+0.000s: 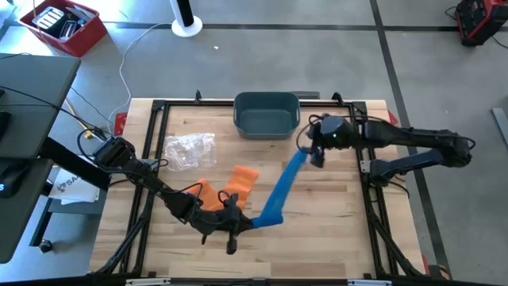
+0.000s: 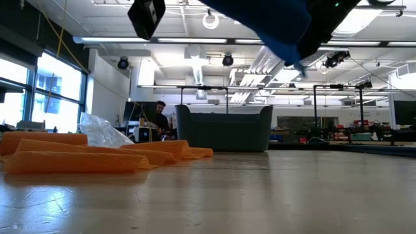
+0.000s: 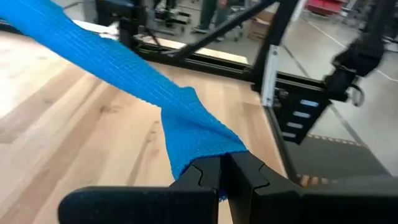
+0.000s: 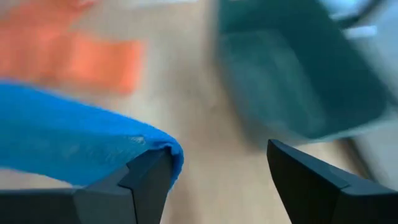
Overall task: Roll bandage
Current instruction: Roll the blue bandage
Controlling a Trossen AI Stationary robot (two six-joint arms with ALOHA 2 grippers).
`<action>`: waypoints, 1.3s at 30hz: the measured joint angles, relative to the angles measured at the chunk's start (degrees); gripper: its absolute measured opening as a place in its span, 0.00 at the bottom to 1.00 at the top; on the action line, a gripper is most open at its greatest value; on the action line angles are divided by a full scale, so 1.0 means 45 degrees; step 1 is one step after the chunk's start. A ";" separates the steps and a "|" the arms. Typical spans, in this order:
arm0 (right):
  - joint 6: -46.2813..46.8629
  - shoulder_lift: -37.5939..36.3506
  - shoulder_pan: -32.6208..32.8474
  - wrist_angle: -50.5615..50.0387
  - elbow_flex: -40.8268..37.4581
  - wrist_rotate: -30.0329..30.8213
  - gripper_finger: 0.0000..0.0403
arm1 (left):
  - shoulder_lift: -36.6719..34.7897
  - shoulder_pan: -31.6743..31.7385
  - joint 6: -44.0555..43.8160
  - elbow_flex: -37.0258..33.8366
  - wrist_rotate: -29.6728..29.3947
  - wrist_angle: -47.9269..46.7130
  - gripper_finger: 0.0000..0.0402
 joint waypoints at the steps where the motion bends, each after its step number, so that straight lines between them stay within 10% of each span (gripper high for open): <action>1: -0.0282 0.0000 -0.0199 -0.0589 0.0274 -0.1030 0.63 | 0.0000 0.0037 0.0005 0.0000 0.0146 0.0058 0.00; 3: -0.0154 0.0000 -0.0537 -0.1408 0.0728 -0.1102 0.63 | 0.0000 0.0123 0.0005 0.0000 0.0369 0.0137 0.00; 7: 0.0731 0.0002 -0.1035 -0.1365 0.0932 0.3975 0.63 | 0.0000 0.0273 0.0002 0.0000 0.0586 0.0273 0.00; 13: -0.2973 0.0530 -0.2575 -0.2291 0.0913 -0.6503 0.63 | -0.0005 0.0215 0.0005 0.0000 0.1273 0.0459 0.00; 20: -0.2073 0.0656 -0.2626 -0.0659 0.0913 -0.1181 0.63 | -0.0010 0.0422 -0.0157 0.0000 0.2284 0.0834 0.00; 24: -0.3637 0.0718 -0.2960 -0.2082 0.0903 -0.7425 0.63 | -0.0005 0.0581 -0.0228 0.0000 0.2367 0.0761 0.00; 27: -0.3920 0.0743 -0.2936 -0.2400 0.0903 -0.9562 0.63 | -0.0005 0.0727 -0.0226 0.0000 0.2363 0.0765 0.00; 39: -0.0332 -0.0331 0.1432 -0.2592 0.0222 -0.3507 0.63 | -0.0005 0.0626 0.0517 0.0000 0.1519 0.0948 0.00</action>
